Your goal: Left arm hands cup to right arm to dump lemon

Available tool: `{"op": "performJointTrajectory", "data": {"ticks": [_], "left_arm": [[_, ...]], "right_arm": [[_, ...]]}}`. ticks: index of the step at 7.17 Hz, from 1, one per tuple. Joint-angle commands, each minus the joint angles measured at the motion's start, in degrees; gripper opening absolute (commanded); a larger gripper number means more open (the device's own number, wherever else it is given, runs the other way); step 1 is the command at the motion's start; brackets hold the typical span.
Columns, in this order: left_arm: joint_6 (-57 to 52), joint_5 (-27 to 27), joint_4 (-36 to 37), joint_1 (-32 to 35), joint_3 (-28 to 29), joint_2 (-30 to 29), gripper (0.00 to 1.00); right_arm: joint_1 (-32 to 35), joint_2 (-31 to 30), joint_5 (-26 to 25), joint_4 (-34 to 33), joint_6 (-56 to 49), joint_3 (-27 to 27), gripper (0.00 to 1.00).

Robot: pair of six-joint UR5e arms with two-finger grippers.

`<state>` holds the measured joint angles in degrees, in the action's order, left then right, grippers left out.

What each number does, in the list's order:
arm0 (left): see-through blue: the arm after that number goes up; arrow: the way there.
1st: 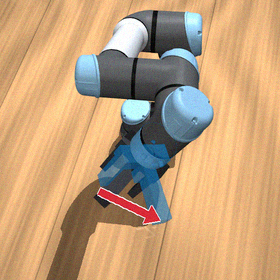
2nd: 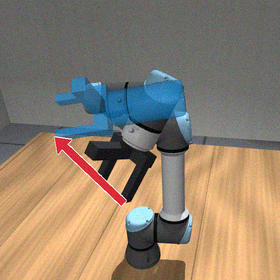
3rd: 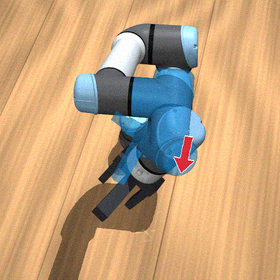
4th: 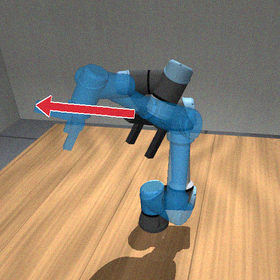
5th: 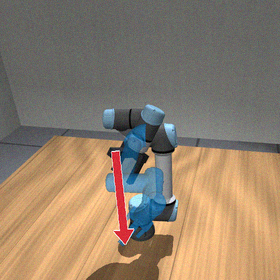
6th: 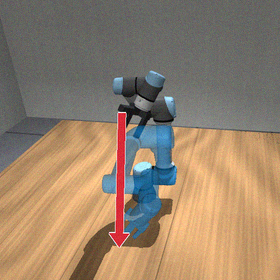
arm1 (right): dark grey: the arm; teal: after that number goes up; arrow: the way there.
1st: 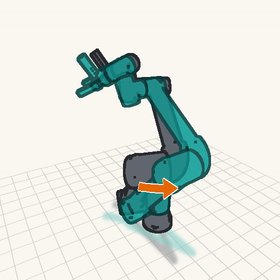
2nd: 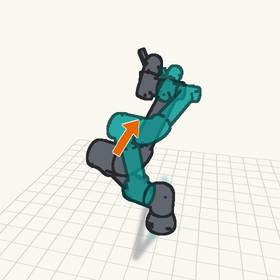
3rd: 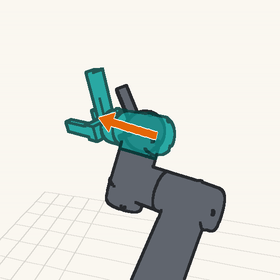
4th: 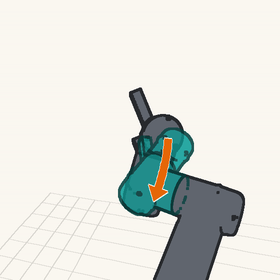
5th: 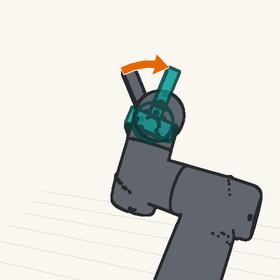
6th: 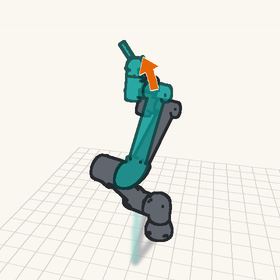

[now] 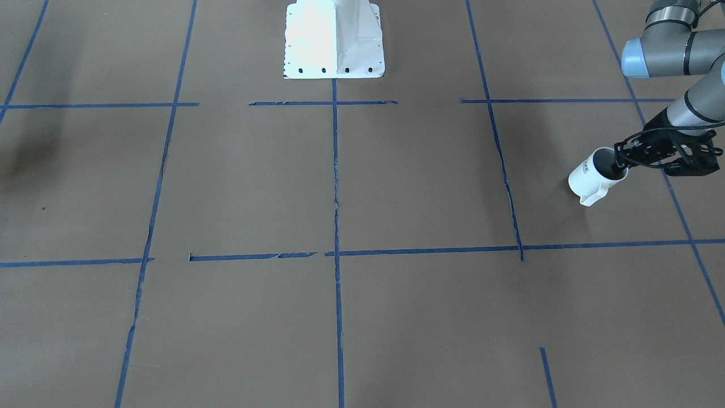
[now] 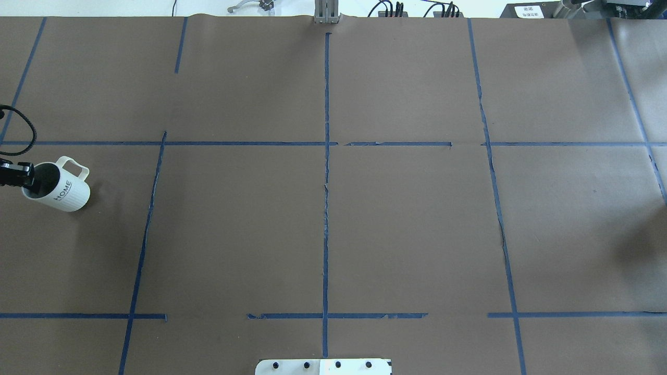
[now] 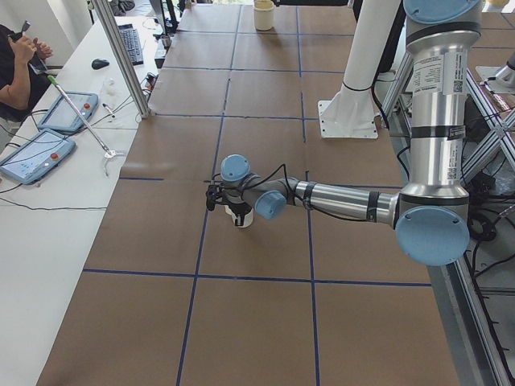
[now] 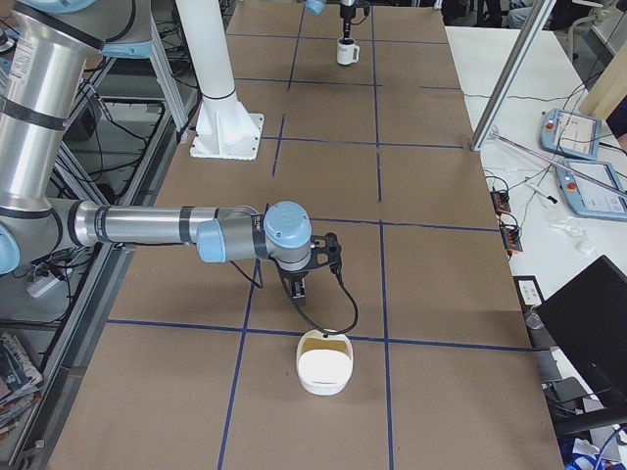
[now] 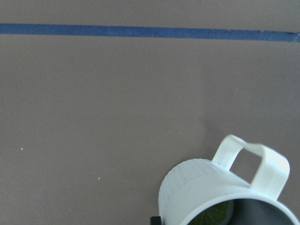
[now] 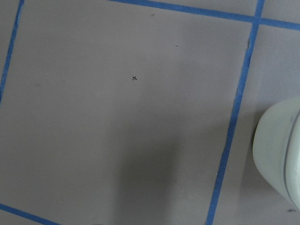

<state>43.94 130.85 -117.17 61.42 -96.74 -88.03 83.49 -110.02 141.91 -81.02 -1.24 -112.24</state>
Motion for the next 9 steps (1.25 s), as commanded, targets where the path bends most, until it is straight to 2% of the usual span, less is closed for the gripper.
{"op": "performJointTrajectory", "data": {"ticks": [1, 2, 3, 4, 5, 6, 7, 9], "left_arm": [[12.41, 0.11, 0.54, -0.94, -3.61, -5.8, 0.0], [21.36, 0.02, 0.62, -3.82, -4.76, -9.4, 0.0], [31.72, -0.16, 2.71, -6.72, -4.86, -15.27, 0.0], [39.13, -0.24, 9.17, -9.01, -4.86, -22.11, 0.0], [44.17, -0.59, 20.9, -12.69, -4.77, -30.8, 0.0], [47.18, -4.51, 30.59, -14.99, -4.69, -38.98, 0.0], [52.6, -4.99, 33.21, -17.62, -4.6, -42.97, 0.0], [63.67, -4.99, 33.58, -19.21, -3.38, -47.74, 0.0]], "right_arm": [[-6.81, 7.15, -1.1, 10.63, 12.41, 0.0, 1.0], [-11.38, 10.5, -5.89, 18.28, 22.06, -0.09, 1.0], [-17.78, 14.01, -13.68, 26.27, 34.43, -0.09, 1.0], [-24.19, 16.05, -22.46, 31.31, 40.82, -0.52, 1.0], [-28.69, 16.33, -28.82, 35.28, 41.32, -0.7, 1.0], [-31.96, 16.5, -32.62, 39.41, 41.32, -0.62, 1.0], [-36.43, 17.72, -40.14, 43.01, 41.32, -0.61, 1.0], [-45.92, 21.66, -54.73, 46.21, 41.06, -0.79, 1.0]]}}
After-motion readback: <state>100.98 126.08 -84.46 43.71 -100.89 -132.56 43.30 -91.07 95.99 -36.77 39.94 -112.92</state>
